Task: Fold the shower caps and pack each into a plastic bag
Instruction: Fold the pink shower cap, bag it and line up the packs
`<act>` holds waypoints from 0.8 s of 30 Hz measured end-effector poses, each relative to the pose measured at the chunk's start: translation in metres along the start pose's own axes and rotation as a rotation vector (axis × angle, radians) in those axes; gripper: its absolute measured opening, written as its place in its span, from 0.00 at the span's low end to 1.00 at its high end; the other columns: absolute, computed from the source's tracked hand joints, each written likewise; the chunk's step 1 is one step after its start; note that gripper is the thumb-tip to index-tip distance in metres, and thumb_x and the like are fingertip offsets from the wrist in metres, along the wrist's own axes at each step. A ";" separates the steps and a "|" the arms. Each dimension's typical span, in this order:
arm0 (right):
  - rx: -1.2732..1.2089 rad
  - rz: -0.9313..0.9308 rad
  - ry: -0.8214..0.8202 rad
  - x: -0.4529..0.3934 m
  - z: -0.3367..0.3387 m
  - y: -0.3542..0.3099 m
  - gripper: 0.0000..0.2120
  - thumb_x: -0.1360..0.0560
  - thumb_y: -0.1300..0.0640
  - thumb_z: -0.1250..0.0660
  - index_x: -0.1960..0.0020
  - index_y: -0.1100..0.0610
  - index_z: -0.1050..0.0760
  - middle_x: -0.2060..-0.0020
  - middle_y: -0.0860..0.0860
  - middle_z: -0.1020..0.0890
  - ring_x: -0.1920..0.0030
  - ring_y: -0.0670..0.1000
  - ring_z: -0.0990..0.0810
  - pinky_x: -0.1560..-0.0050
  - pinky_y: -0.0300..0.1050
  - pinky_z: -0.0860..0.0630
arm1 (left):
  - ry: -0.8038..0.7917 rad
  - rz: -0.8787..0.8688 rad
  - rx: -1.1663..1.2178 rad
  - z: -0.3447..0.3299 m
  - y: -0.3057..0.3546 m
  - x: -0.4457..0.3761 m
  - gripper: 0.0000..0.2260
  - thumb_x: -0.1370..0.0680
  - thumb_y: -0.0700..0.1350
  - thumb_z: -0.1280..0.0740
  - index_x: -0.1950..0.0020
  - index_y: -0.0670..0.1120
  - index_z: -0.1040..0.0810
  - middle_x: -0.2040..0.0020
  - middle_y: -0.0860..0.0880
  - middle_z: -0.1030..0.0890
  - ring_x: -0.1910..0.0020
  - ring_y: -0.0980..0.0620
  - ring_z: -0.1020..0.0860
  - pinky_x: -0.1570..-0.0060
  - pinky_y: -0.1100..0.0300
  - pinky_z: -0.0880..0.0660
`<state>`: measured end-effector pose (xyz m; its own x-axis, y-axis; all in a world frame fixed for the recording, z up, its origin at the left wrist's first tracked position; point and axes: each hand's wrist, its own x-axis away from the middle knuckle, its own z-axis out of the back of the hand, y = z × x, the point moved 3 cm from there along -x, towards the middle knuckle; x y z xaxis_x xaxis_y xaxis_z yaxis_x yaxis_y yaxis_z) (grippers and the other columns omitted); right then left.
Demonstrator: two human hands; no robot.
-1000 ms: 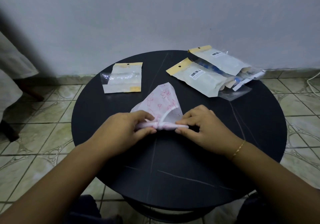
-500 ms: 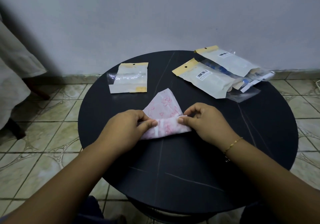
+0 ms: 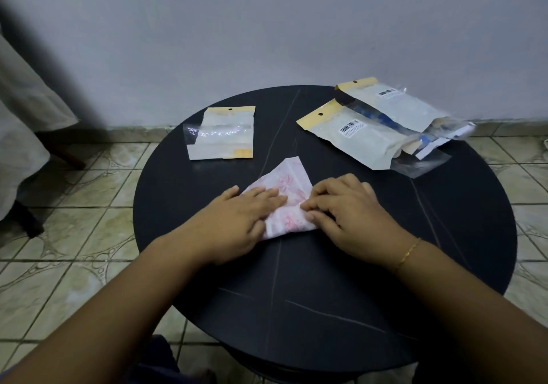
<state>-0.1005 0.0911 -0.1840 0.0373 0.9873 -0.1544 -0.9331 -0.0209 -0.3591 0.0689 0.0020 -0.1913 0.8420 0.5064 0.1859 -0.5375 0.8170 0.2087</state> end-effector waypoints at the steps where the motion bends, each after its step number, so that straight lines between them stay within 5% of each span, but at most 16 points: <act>1: 0.019 0.021 -0.053 0.001 0.002 0.001 0.26 0.29 0.33 0.48 0.38 0.42 0.26 0.48 0.35 0.32 0.46 0.41 0.40 0.45 0.42 0.44 | -0.007 0.004 0.029 0.001 -0.001 0.000 0.29 0.27 0.58 0.61 0.25 0.62 0.53 0.23 0.61 0.51 0.30 0.69 0.58 0.29 0.61 0.62; 3: 0.059 0.035 -0.106 0.004 0.003 0.006 0.33 0.34 0.27 0.48 0.34 0.40 0.30 0.46 0.34 0.33 0.43 0.41 0.41 0.45 0.41 0.46 | -0.034 0.019 0.059 0.001 -0.002 0.000 0.36 0.31 0.71 0.62 0.24 0.61 0.55 0.24 0.62 0.53 0.29 0.69 0.60 0.28 0.60 0.63; 5: 0.071 0.038 -0.075 0.005 0.002 0.007 0.27 0.30 0.31 0.41 0.34 0.41 0.31 0.42 0.36 0.30 0.41 0.42 0.39 0.46 0.40 0.46 | -0.057 0.027 0.000 0.000 -0.001 0.000 0.44 0.37 0.78 0.60 0.24 0.60 0.57 0.24 0.62 0.54 0.27 0.67 0.59 0.28 0.58 0.63; 10: 0.026 0.061 0.022 0.005 0.004 0.006 0.20 0.25 0.37 0.44 0.39 0.43 0.26 0.47 0.38 0.24 0.45 0.43 0.35 0.50 0.40 0.47 | 0.011 0.042 0.007 0.006 0.002 0.002 0.37 0.31 0.73 0.54 0.25 0.60 0.51 0.25 0.58 0.39 0.28 0.63 0.42 0.27 0.59 0.61; 13: -0.082 0.031 0.017 0.003 0.005 0.004 0.13 0.23 0.41 0.43 0.44 0.42 0.24 0.54 0.40 0.23 0.48 0.43 0.35 0.49 0.41 0.45 | 0.045 0.044 0.083 0.013 0.004 0.004 0.27 0.29 0.74 0.54 0.39 0.59 0.39 0.32 0.57 0.27 0.34 0.63 0.32 0.28 0.62 0.57; 19: -0.367 -0.118 0.133 -0.002 0.001 0.004 0.08 0.27 0.44 0.34 0.55 0.48 0.27 0.66 0.44 0.23 0.59 0.42 0.28 0.50 0.41 0.38 | 0.067 0.034 0.084 0.023 0.001 0.010 0.30 0.26 0.71 0.58 0.42 0.56 0.27 0.40 0.57 0.22 0.39 0.58 0.27 0.35 0.67 0.42; 22: -0.503 -0.219 0.149 -0.007 -0.004 0.004 0.09 0.29 0.45 0.31 0.58 0.48 0.28 0.76 0.42 0.25 0.69 0.41 0.29 0.57 0.42 0.35 | 0.133 0.048 0.057 0.024 -0.001 0.008 0.28 0.25 0.67 0.56 0.43 0.55 0.24 0.46 0.57 0.21 0.48 0.57 0.24 0.45 0.59 0.28; 24: -0.517 -0.264 0.155 -0.009 -0.008 0.006 0.11 0.30 0.45 0.30 0.59 0.48 0.30 0.77 0.38 0.26 0.71 0.40 0.29 0.59 0.40 0.37 | 0.209 0.038 0.000 0.024 -0.001 0.006 0.28 0.26 0.66 0.57 0.43 0.56 0.24 0.45 0.58 0.22 0.48 0.57 0.24 0.47 0.59 0.28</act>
<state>-0.1039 0.0805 -0.1917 0.3320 0.9359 -0.1176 -0.5917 0.1096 -0.7987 0.0735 -0.0018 -0.1676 0.8124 0.5830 -0.0097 -0.5689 0.7963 0.2054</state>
